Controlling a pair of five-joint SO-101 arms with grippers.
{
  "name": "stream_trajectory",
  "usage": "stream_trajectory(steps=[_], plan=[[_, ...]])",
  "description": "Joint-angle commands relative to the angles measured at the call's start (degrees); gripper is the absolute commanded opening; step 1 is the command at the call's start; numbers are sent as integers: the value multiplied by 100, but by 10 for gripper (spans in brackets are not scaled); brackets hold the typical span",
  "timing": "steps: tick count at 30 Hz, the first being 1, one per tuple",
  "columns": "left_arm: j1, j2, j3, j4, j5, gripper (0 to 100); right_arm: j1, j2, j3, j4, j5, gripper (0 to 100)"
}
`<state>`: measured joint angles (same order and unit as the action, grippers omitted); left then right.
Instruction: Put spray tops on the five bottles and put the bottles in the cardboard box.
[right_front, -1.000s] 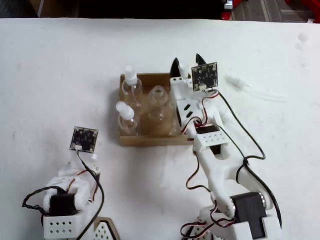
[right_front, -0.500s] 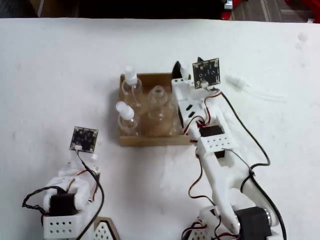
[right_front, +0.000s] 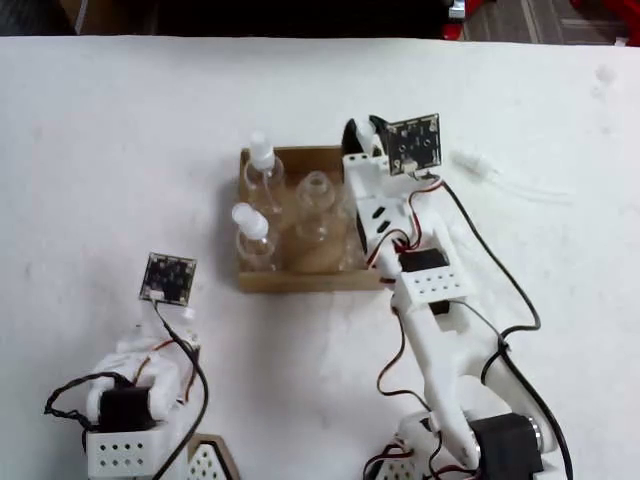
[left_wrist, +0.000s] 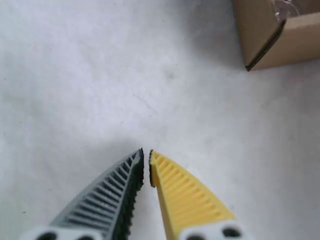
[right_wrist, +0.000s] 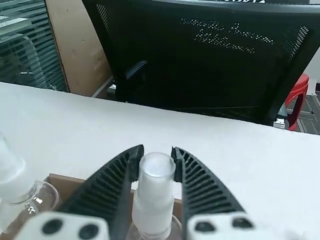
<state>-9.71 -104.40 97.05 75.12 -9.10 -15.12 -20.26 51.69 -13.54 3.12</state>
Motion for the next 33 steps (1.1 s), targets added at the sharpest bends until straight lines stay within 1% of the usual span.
stream_trajectory(steps=[1,8,12,14,25,33], plan=[[75,-48,-9,-132,-35,25,-13,-207,-264,13,9,16],[75,-48,-9,-132,-35,25,-13,-207,-193,4,44,16],[75,-48,-9,-132,-35,25,-84,-207,-132,4,879,16],[75,-48,-9,-132,-35,25,-136,-207,-132,4,1134,16],[75,-48,-9,-132,-35,25,-119,-259,193,-40,1134,16],[75,-48,-9,-132,-35,25,-119,-215,571,-681,1134,16]])
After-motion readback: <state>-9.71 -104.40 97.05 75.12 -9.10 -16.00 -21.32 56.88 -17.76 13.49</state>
